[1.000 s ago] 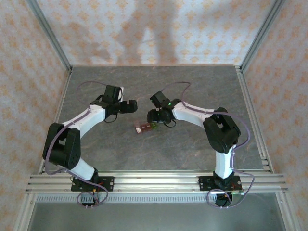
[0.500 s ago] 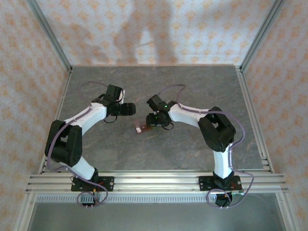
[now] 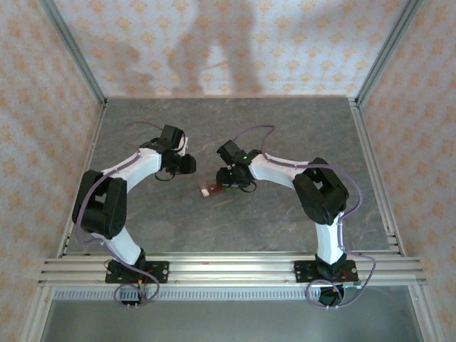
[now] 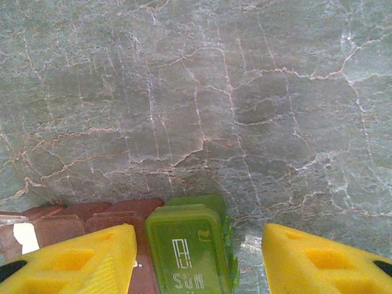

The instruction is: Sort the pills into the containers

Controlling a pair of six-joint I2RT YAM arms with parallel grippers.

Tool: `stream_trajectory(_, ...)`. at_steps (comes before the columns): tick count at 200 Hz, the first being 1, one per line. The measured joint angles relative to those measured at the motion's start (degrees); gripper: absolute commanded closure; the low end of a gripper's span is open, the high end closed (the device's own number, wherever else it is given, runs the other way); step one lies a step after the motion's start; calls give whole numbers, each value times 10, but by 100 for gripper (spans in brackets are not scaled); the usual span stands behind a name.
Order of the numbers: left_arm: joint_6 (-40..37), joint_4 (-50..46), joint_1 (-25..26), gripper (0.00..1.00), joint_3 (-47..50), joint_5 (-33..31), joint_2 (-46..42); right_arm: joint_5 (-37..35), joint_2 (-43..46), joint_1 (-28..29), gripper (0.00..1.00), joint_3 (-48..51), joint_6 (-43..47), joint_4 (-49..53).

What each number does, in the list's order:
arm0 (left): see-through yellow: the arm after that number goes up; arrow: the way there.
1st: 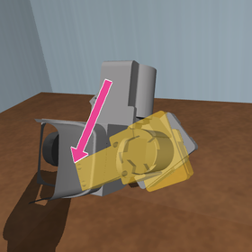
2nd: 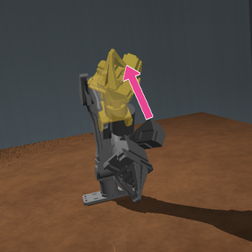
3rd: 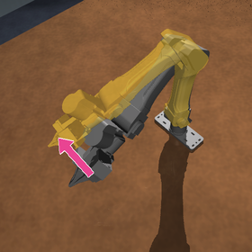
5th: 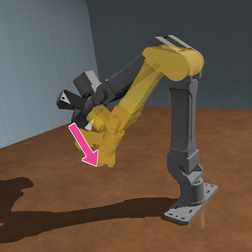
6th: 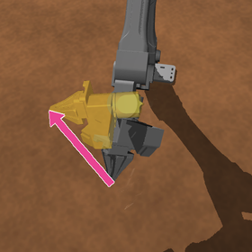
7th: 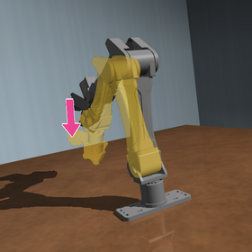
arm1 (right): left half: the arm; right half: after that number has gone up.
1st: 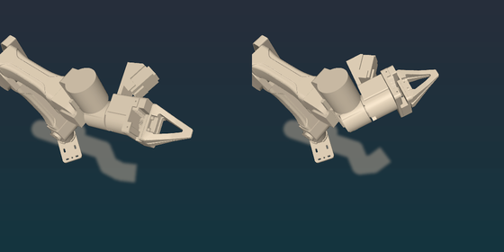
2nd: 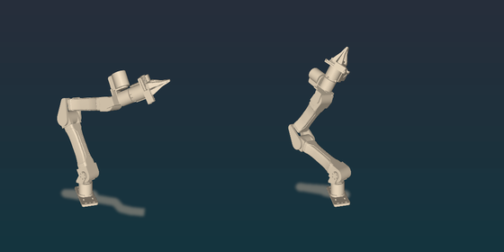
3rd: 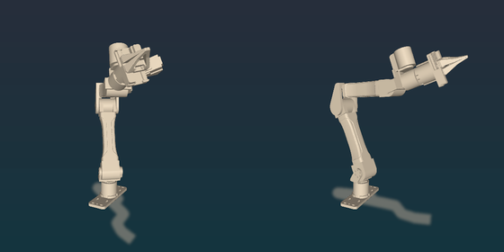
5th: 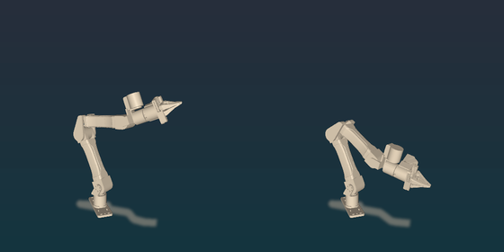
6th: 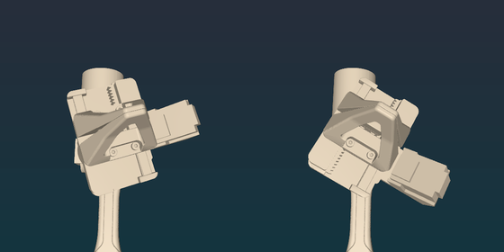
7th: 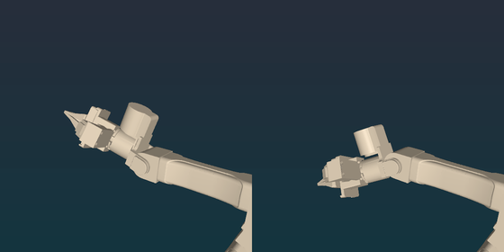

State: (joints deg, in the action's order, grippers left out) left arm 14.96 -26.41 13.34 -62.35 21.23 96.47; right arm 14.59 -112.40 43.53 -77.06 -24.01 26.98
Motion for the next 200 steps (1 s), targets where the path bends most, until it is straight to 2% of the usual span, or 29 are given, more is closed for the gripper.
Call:
stream_trajectory(24,-1,-10,0,93,-10,14,19,0,0,0,44,0,-4,0)
stream_trajectory(144,4,-21,49,93,-16,41,31,2,0,1,46,7,-19,-16)
stream_trajectory(200,19,-26,62,93,18,43,-14,2,0,1,46,10,-23,-22)
